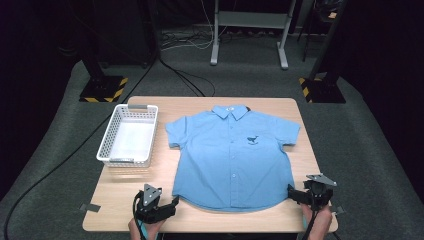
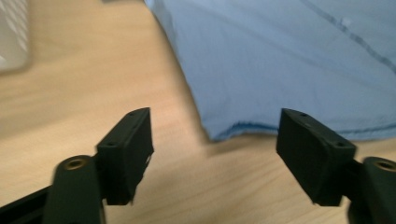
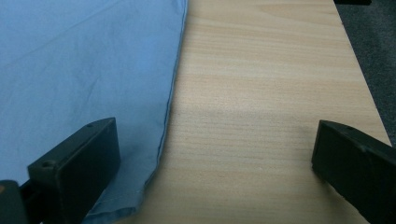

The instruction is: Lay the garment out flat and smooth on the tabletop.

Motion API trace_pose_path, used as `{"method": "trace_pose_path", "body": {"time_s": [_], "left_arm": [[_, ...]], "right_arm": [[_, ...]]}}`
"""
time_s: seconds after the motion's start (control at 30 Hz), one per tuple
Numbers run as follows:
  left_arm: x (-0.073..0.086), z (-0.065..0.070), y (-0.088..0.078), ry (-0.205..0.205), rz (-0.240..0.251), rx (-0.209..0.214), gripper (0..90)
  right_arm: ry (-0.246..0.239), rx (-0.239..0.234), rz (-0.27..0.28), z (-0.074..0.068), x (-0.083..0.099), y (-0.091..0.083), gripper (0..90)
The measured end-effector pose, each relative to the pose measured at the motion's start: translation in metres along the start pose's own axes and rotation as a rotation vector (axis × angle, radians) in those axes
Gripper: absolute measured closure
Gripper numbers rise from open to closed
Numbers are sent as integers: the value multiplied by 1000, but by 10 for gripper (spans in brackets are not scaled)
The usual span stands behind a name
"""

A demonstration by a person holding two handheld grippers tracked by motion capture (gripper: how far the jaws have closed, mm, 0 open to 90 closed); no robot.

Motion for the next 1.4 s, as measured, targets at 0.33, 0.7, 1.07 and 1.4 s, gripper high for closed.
{"method": "trace_pose_path", "body": {"time_s": [0.33,0.7,1.07,1.4], "left_arm": [[-71,45,85,220,-81,166,153],[-51,22,126,168,-240,103,94],[-44,-3,91,124,-151,78,80],[-127,-43,167,173,-101,49,70]], "right_arm": [[5,1,-2,0,0,0,2],[4,0,-2,0,0,0,1],[6,2,-2,1,0,0,1],[6,4,-2,1,0,0,1]]}}
Point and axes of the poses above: each handheld gripper's, and its own axes: y roughly forward along the jaws, x roughly out of its underside, z roughly to its right, the point moved 4 cm from there along y, roughly forward along the jaws, and after that the axes turned 9 degrees about x, right-handed, at the moved point
